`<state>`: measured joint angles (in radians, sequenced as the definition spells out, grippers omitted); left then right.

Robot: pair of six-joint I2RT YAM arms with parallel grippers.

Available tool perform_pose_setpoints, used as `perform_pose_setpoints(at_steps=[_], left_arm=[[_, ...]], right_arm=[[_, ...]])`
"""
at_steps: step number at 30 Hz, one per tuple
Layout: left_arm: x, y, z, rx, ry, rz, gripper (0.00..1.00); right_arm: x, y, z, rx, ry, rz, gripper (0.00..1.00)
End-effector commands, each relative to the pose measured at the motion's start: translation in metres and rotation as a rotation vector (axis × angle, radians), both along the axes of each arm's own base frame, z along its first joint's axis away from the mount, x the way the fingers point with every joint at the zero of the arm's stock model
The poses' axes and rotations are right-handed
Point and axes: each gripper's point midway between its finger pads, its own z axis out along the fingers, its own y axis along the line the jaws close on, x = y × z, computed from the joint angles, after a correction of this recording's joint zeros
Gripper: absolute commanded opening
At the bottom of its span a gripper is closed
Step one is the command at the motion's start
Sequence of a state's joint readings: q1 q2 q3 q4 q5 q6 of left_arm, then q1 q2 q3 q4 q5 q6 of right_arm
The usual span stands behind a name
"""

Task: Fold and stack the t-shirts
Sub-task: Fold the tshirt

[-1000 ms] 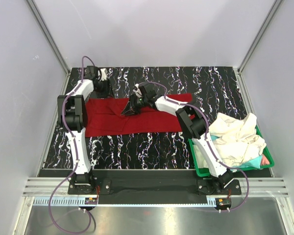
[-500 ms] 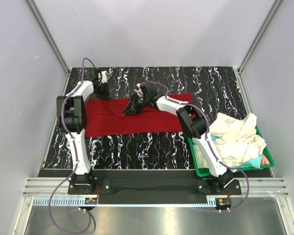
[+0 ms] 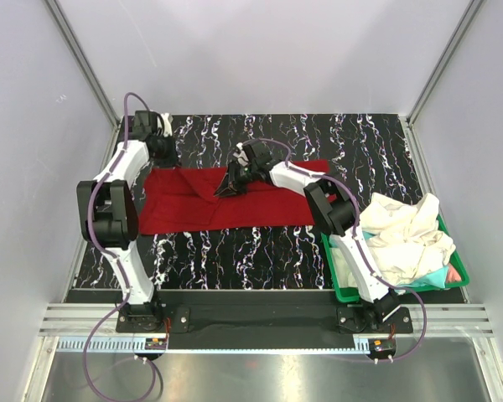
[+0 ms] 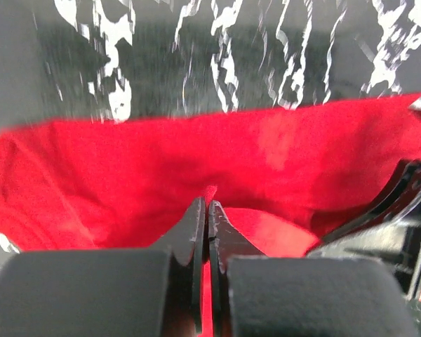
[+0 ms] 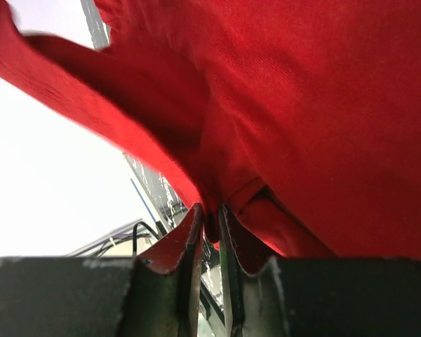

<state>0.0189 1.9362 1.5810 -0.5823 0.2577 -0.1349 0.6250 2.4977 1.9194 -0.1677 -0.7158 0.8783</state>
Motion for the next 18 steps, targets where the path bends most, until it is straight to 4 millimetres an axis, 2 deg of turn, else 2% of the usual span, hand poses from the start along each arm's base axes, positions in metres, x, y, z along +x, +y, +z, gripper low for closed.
perform_pose_setpoints(at_steps=[1,2,4,5,7,8,11,14,16,17,18], left_arm=[[-0.019,0.006,0.008,-0.005,0.016,0.057,0.00],[-0.029,0.008,0.000,-0.001,0.045,0.078,0.00],[-0.037,0.010,0.006,0.000,0.036,0.099,0.00],[-0.047,0.015,-0.003,0.021,0.061,0.122,0.00],[-0.055,0.020,0.002,0.026,0.047,0.148,0.00],[-0.062,0.021,-0.003,0.024,0.063,0.154,0.00],[-0.071,0.024,-0.001,0.024,0.061,0.176,0.00],[-0.080,0.028,-0.004,0.032,0.070,0.189,0.00],[-0.083,0.028,-0.008,0.023,0.086,0.187,0.00],[-0.083,0.027,-0.008,0.023,0.089,0.189,0.00],[-0.083,0.027,-0.008,0.022,0.088,0.190,0.00]], right_arm=[[0.019,-0.003,0.065,0.051,-0.151,-0.005,0.21],[0.020,-0.004,0.068,0.050,-0.162,-0.003,0.21],[0.022,-0.006,0.070,0.045,-0.179,0.003,0.21],[0.022,-0.005,0.073,0.049,-0.186,0.008,0.21],[0.024,-0.005,0.077,0.056,-0.202,0.023,0.21],[0.023,-0.004,0.078,0.058,-0.200,0.028,0.21],[0.022,0.000,0.087,0.089,-0.213,0.045,0.21],[0.020,0.000,0.087,0.094,-0.209,0.052,0.21],[0.018,-0.002,0.084,0.088,-0.211,0.060,0.25],[0.017,-0.002,0.084,0.091,-0.214,0.063,0.32],[0.015,-0.003,0.081,0.090,-0.208,0.067,0.42]])
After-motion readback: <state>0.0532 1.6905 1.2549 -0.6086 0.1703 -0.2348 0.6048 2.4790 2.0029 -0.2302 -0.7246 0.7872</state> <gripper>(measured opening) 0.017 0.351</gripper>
